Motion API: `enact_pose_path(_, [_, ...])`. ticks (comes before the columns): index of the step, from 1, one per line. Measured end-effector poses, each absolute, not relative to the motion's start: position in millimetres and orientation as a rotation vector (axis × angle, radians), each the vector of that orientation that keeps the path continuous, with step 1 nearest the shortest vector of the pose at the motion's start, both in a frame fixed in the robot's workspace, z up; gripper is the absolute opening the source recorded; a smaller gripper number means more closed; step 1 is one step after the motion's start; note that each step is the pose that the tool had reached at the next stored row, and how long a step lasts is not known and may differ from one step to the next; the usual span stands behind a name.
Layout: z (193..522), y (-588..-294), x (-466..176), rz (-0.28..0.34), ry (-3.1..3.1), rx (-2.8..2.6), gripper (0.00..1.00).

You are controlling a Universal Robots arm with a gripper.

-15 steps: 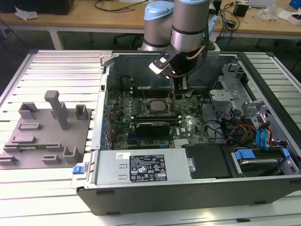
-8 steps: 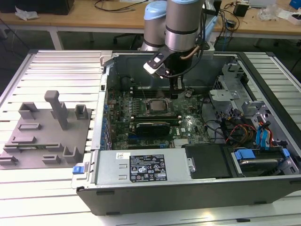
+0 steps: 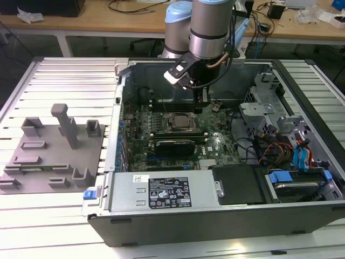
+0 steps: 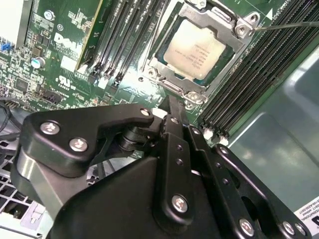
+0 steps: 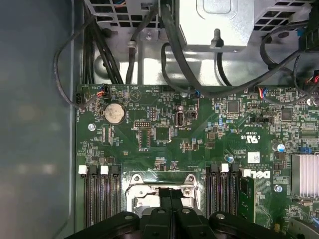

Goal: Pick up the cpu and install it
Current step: 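Close the cpu cover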

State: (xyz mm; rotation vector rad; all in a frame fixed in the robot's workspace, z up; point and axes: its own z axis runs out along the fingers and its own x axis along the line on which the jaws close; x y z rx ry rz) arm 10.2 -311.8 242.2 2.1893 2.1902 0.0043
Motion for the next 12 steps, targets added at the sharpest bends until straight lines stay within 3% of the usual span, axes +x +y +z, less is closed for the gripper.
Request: enact_pose_path(12, [237, -312, -15, 0.0, 2.276, 2.107, 0.11])
